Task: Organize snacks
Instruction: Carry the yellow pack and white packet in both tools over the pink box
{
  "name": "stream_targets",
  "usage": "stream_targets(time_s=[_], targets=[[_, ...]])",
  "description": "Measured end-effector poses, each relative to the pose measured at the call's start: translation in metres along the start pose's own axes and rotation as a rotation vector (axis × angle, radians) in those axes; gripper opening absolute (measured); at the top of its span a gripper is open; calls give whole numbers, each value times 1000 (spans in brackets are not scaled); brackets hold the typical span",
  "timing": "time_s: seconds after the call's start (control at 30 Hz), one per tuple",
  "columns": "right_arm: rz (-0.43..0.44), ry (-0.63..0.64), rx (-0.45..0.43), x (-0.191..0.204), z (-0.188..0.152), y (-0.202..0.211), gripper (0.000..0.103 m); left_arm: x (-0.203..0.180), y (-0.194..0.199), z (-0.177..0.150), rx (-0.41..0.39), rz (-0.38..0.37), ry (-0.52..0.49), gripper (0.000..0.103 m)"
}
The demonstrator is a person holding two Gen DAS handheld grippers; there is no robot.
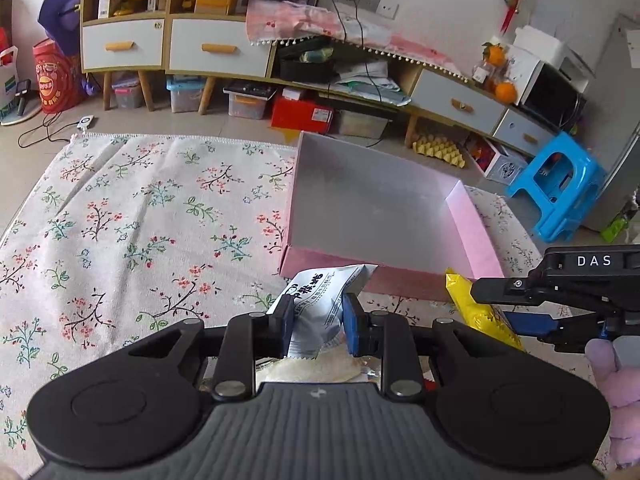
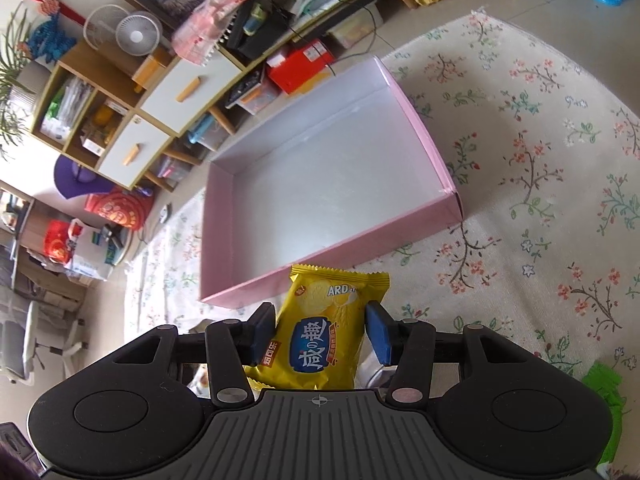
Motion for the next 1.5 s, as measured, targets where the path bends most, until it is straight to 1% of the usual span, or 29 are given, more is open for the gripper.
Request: stream_targets(time_s=[0.17, 0.27, 0.37, 0.63, 0.77, 0.87, 1.0, 1.13, 1.3, 1.5], targets=[[9, 11, -20, 5, 3, 7, 49, -1, 2, 4, -17, 0, 1, 23], [1, 34, -32, 6, 3, 10, 49, 0, 3, 7, -32, 9, 7, 23], [6, 36, -28, 8, 2, 11, 49, -1, 4, 9, -44, 8, 10, 23], [5, 30, -41, 9, 9, 18, 49, -6, -4, 10, -33, 30, -44, 23], [-32, 42, -69, 9, 22, 14, 49, -8, -11, 18, -30, 37, -63, 23], [-48, 34, -82, 9, 35, 6, 49, -9, -19, 30, -39, 41, -94, 23], [-31, 12, -92, 11, 53, -7, 49, -11, -35, 45, -45, 50, -143, 23], [-2, 48, -122, 16, 69, -19, 49, -16, -53, 53, -66, 44, -200, 23], [13, 83, -153, 10, 83, -35, 49, -23, -74, 51, -110, 25, -289, 23], [10, 145, -200, 7, 93, -47, 49, -24, -86, 38, -94, 26, -316, 23]])
Point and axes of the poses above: each gripper's, at about its wrist camera, not at the fingertips, and y roughly against the way its jaws point, x to its left, z to its top, the point moved 10 cm from there along -y, roughly the way its jaws point, and after that the axes turned 14 degrees about -y, right-handed, at the moved point
